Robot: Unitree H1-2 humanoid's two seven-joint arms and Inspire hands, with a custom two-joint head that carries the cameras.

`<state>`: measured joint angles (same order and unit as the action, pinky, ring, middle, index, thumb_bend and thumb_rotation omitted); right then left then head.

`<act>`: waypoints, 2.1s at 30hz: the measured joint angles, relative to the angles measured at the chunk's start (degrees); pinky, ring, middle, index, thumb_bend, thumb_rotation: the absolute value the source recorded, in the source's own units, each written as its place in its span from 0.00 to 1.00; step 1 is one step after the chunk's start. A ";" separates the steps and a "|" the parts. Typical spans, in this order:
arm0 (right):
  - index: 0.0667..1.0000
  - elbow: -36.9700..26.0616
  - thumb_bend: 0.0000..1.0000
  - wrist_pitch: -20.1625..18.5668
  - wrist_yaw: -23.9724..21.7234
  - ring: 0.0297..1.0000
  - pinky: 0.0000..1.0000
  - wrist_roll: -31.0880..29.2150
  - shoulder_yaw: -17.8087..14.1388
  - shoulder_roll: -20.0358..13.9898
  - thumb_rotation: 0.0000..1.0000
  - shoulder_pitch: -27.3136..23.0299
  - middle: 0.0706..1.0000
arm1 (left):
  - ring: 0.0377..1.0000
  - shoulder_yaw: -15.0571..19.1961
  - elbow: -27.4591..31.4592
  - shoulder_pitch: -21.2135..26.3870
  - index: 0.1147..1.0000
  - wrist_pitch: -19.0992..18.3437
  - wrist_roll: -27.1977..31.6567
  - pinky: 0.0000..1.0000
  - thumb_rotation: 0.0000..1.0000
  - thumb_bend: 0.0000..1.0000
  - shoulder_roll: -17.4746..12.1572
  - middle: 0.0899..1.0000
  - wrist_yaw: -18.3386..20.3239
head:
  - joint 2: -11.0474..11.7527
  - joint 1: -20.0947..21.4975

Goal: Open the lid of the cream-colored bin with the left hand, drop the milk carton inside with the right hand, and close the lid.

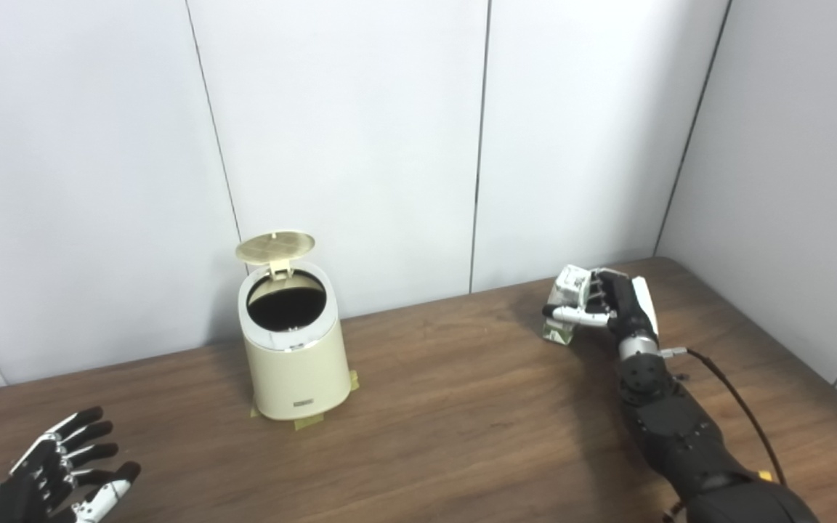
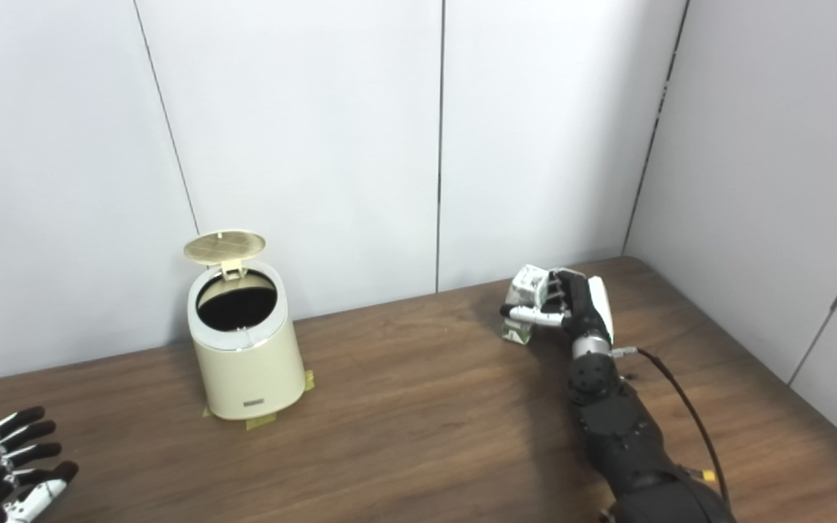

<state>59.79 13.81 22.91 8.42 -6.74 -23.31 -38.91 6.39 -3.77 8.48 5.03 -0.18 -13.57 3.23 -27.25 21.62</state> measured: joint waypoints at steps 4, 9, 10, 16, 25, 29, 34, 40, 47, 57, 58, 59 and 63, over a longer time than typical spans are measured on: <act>0.51 -0.02 0.51 0.58 1.97 0.37 0.34 0.51 1.28 1.18 0.00 -0.02 0.44 | 0.67 -0.10 -0.01 0.00 0.75 0.00 -0.09 0.55 0.04 0.59 0.02 0.73 -0.04 | -0.09 -0.26; 0.50 -1.74 0.51 0.47 2.89 0.37 0.35 2.04 2.78 1.29 0.00 0.55 0.44 | 0.69 -0.23 -0.02 0.00 0.75 0.01 -0.04 0.57 0.05 0.60 0.04 0.74 -0.02 | -0.18 -0.88; 0.50 -3.01 0.52 0.20 2.97 0.38 0.36 2.38 3.04 1.39 0.00 1.17 0.45 | 0.69 -0.29 -0.02 0.00 0.74 0.01 0.01 0.57 0.07 0.60 0.06 0.74 0.02 | -0.18 -0.97; 0.49 -17.31 0.52 -2.24 0.14 0.39 0.36 2.91 3.36 3.81 0.00 4.97 0.45 | 0.70 -0.65 -0.84 -0.01 0.75 0.23 0.09 0.58 0.05 0.61 0.08 0.75 0.11 | -0.18 -3.25; 0.48 -39.83 0.52 -11.79 -7.16 0.39 0.33 3.08 4.71 8.06 0.00 4.57 0.45 | 0.68 -1.62 -4.08 0.10 0.75 1.99 -0.02 0.58 0.10 0.64 0.36 0.74 0.24 | 0.35 -7.38; 0.48 -40.96 0.52 -12.40 -11.18 0.40 0.34 1.92 5.95 10.39 0.00 4.18 0.46 | 0.68 -2.37 -4.23 0.53 0.75 2.82 -0.29 0.61 0.13 0.66 1.00 0.74 0.27 | 0.61 -9.49; 0.48 -41.42 0.52 -12.59 -14.01 0.39 0.33 1.06 6.17 12.36 0.00 3.48 0.47 | 0.69 -2.95 -4.21 0.78 0.74 2.84 -1.85 0.65 0.16 0.69 2.01 0.73 -0.50 | 0.97 -14.41; 0.50 -45.32 0.51 -15.46 -14.93 0.38 0.32 0.97 6.40 15.67 0.00 1.65 0.46 | 0.68 -3.81 -4.19 1.43 0.74 2.78 -2.86 0.63 0.17 0.71 4.40 0.73 -1.23 | 1.41 -18.02; 0.50 -44.85 0.51 -16.07 -15.22 0.38 0.32 1.36 8.39 20.70 0.00 0.00 0.45 | 0.67 -4.95 -4.35 2.21 0.74 2.78 -4.23 0.60 0.16 0.70 7.07 0.72 -1.95 | 1.93 -20.39; 0.51 -41.23 0.51 -16.10 -15.42 0.38 0.33 2.82 9.17 21.06 0.00 -2.43 0.45 | 0.68 -6.06 -4.10 2.39 0.73 1.88 -5.67 0.62 0.12 0.69 9.44 0.73 -4.03 | 1.67 -22.94; 0.51 -40.85 0.51 -16.10 -15.41 0.38 0.33 2.99 9.20 21.10 0.00 -2.61 0.45 | 0.68 -6.21 -4.01 2.39 0.73 1.67 -5.97 0.61 0.11 0.69 9.86 0.73 -4.17 | 1.67 -23.20; 0.51 -40.51 0.51 -16.10 -15.41 0.38 0.33 3.25 9.27 21.17 0.00 -2.77 0.45 | 0.68 -6.31 -3.97 2.39 0.73 1.56 -6.19 0.61 0.11 0.70 10.27 0.73 -4.39 | 1.58 -23.38; 0.51 -39.33 0.51 -16.08 -15.40 0.37 0.32 3.70 9.51 21.71 0.00 -3.55 0.45 | 0.67 -6.41 -3.96 2.43 0.73 1.55 -6.26 0.60 0.11 0.70 11.13 0.72 -4.69 | 1.49 -23.56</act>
<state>20.47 -2.27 7.51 12.12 2.77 -1.60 -42.47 -0.02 -7.74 10.91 6.58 -6.44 -2.44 -1.46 -25.75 -1.93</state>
